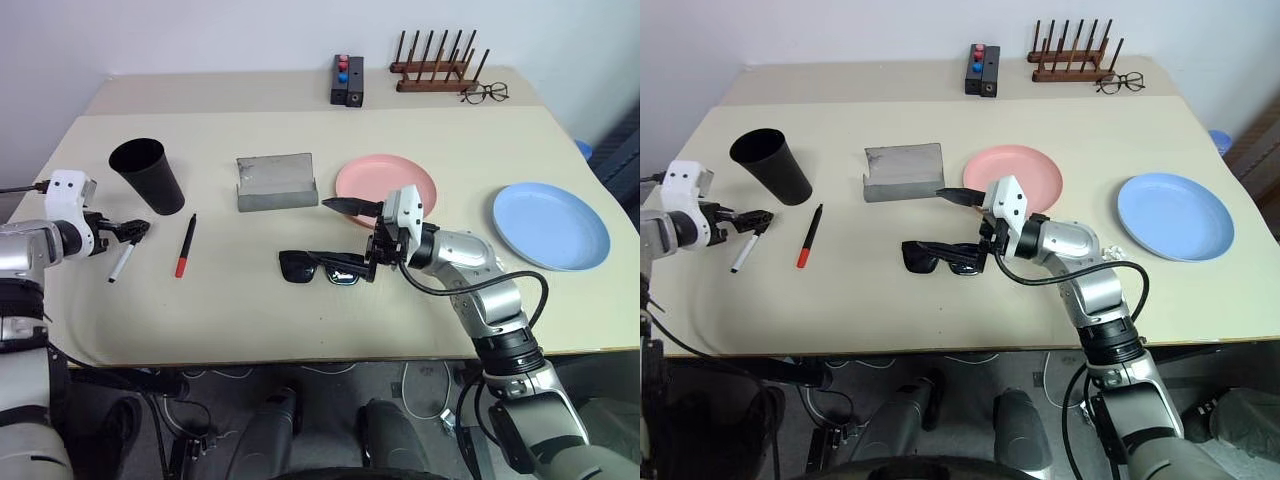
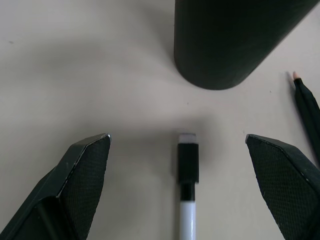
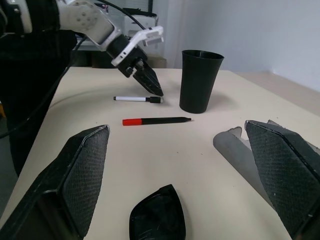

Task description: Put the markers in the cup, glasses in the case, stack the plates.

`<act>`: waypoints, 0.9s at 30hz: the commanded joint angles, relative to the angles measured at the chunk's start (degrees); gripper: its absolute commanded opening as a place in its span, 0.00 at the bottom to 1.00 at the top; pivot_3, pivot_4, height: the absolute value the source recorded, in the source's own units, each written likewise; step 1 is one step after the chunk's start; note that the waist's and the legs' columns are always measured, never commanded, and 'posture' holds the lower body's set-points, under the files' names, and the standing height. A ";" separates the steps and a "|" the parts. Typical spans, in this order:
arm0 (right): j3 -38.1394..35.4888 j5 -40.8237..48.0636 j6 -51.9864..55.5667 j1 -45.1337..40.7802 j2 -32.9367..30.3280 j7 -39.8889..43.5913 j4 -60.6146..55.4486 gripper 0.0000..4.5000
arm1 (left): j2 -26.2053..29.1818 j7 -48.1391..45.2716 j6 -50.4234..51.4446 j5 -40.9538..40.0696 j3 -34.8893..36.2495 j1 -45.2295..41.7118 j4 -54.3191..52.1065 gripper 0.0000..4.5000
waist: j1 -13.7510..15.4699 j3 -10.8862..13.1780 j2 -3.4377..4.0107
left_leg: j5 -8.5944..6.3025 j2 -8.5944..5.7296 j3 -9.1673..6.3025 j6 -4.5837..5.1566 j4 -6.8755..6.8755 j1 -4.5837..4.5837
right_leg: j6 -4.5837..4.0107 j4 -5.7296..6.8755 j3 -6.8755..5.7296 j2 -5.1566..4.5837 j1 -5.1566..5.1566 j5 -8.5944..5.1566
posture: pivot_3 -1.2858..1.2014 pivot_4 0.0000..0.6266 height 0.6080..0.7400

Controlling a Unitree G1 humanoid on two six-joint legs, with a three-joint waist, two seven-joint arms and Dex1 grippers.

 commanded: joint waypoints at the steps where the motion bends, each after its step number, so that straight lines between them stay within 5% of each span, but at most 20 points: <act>1: -1.23 0.63 -0.24 -0.29 -0.53 -0.61 -2.91 0.98 | -0.20 -1.68 -1.79 1.67 -0.57 -1.59 2.50 1.00 | -0.05 0.00 0.00 | 0.01 0.00 0.02 0.01 0.00 0.00 | 0.00 0.02 0.01 -0.01 0.00 0.00 | 0.52 0.24 1.00; 5: -1.15 0.72 -0.17 -0.24 -0.86 -0.84 -3.04 1.00 | -1.11 -3.27 -1.34 2.20 -0.99 -1.29 3.48 0.82 | 0.02 0.03 -0.05 | 0.03 0.00 0.01 0.02 0.03 -0.01 | 0.00 0.12 0.01 -0.01 -0.01 0.00 | 0.52 0.24 1.00; 12: -0.71 0.44 -0.18 -0.59 -0.95 -0.56 -2.40 1.00 | -0.35 -5.89 -0.29 2.60 -0.59 0.51 1.17 0.04 | 0.16 0.03 -0.05 | 0.03 -0.01 0.00 0.02 0.09 0.00 | 0.00 0.13 0.00 -0.03 0.01 0.00 | 0.52 0.24 1.00; 21: -0.53 0.10 -0.91 -1.47 -0.57 -0.14 -0.53 1.00 | 5.80 -11.38 5.19 -1.97 3.94 12.74 -19.60 0.01 | -0.53 0.04 -0.06 | 0.03 0.03 0.01 0.02 0.05 -0.02 | -0.02 0.18 0.07 -0.11 0.00 -0.01 | 0.52 0.24 1.00; 27: -2.04 2.37 0.54 -2.12 -1.28 1.63 0.66 1.00 | 2.94 -16.82 -8.97 -11.86 17.69 22.71 -41.29 0.01 | -0.34 0.04 -0.07 | -0.07 0.03 -0.07 -0.15 0.03 -0.01 | -0.12 0.10 0.06 -0.21 -0.03 -0.06 | 0.52 0.24 1.00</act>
